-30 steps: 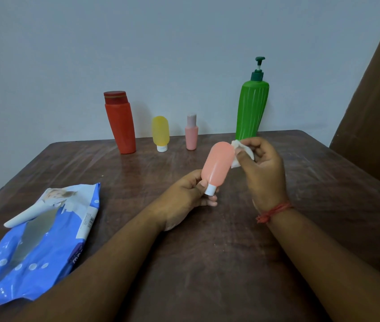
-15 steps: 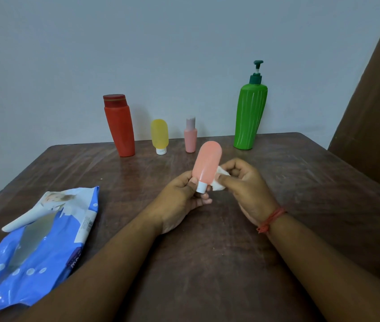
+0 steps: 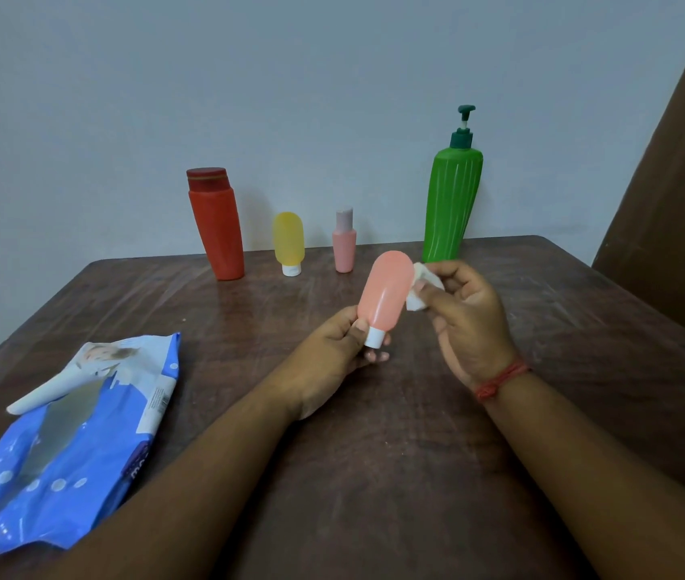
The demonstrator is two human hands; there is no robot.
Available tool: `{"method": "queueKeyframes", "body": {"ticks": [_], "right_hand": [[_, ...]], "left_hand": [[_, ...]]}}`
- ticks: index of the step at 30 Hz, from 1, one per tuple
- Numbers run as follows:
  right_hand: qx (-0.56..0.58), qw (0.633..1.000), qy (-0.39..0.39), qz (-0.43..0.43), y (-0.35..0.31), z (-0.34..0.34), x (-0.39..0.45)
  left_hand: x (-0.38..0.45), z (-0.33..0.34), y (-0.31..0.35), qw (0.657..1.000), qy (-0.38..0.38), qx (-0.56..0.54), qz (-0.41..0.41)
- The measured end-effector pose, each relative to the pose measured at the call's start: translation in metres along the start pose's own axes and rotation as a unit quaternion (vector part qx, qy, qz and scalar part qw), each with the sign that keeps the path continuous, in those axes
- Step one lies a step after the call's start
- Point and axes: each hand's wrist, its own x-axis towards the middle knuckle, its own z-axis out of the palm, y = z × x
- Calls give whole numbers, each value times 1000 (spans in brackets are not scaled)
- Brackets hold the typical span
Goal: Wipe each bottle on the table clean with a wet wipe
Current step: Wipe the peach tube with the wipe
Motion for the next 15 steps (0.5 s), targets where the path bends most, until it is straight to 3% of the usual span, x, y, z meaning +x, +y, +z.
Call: {"method": "queueKeyframes", "body": {"ticks": [2, 6, 10, 15], "right_hand": [[28, 1000, -3, 10, 1, 1, -2], [-52, 991, -82, 87, 7, 1, -8], [-9, 1000, -11, 5, 2, 2, -1], [-234, 968, -88, -14, 15, 5, -12]], "left_hand": [[0, -1, -1, 1000, 2, 3, -3], [1, -1, 1, 999, 19, -25, -11], [1, 0, 1, 1000, 14, -9, -8], [2, 0, 4, 997, 64, -50, -6]]}}
